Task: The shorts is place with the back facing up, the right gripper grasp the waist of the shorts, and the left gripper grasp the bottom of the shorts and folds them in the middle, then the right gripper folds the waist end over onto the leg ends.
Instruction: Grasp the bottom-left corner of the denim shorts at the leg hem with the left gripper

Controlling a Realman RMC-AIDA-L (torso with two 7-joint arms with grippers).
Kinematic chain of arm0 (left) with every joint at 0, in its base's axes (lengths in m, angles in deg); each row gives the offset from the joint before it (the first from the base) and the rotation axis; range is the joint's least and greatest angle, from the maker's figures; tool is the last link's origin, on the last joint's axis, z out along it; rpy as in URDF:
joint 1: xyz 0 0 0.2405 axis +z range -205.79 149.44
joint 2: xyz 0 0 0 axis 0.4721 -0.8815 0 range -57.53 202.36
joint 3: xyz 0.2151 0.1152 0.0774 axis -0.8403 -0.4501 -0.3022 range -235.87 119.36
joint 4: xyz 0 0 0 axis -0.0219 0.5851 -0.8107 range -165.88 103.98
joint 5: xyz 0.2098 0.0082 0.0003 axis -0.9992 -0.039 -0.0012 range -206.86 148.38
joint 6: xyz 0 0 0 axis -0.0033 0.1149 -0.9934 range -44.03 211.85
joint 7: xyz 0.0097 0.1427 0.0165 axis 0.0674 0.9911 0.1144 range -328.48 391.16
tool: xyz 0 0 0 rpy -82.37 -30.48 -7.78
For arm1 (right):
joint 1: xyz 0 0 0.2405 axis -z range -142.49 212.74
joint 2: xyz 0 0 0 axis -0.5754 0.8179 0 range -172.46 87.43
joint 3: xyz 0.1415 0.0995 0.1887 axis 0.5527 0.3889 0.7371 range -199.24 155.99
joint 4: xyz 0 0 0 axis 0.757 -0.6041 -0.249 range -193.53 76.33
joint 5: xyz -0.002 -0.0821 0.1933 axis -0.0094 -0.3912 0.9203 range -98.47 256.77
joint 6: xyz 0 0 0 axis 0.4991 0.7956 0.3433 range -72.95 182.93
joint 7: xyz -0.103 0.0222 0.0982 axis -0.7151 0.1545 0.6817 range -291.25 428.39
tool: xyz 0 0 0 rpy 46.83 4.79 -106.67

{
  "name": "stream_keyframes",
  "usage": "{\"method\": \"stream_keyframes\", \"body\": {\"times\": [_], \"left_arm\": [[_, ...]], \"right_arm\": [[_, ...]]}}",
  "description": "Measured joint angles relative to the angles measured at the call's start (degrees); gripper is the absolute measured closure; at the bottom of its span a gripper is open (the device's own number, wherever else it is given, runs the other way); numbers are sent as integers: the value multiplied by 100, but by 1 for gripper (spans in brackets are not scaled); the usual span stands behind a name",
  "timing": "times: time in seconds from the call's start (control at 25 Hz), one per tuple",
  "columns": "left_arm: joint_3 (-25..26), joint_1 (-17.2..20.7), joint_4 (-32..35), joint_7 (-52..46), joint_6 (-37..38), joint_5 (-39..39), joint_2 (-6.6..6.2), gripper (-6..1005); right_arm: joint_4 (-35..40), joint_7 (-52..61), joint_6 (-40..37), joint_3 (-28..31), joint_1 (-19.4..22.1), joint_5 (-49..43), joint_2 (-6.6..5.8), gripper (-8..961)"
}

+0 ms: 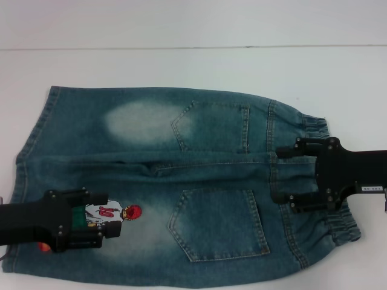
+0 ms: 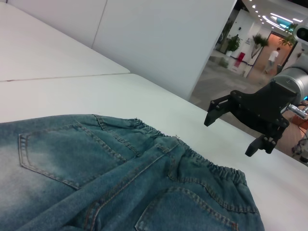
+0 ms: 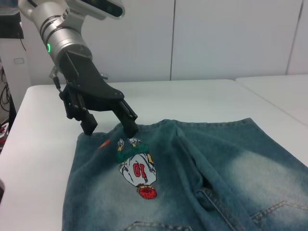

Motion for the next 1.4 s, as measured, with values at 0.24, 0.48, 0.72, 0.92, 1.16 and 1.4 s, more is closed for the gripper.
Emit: {"method": "stream_keyframes", "body": {"times": [0.24,0.48,0.72,0.92,1.16,1.4], "left_arm": [[0,31,-1,10,-15,6,8,175],[-1,46,-5,17,-41,0,31,175],[-1,65,-11,18,-85,7,45,175],[4,78,-10,18,-94,10,60,175],[44,105,-9,5,-98,20,66,176],[44,118,-9,-37,-96,23,76,176]], "right_arm": [[-14,-29,10,8,-12,18,3,88],[-14,-13,49,12,-27,18,3,89],[-14,-29,56,11,-11,18,3,89],[-36,-29,58,11,-5,18,3,89],[-67,-29,58,11,-3,18,3,89],[-67,-17,49,11,6,18,3,90]]}}
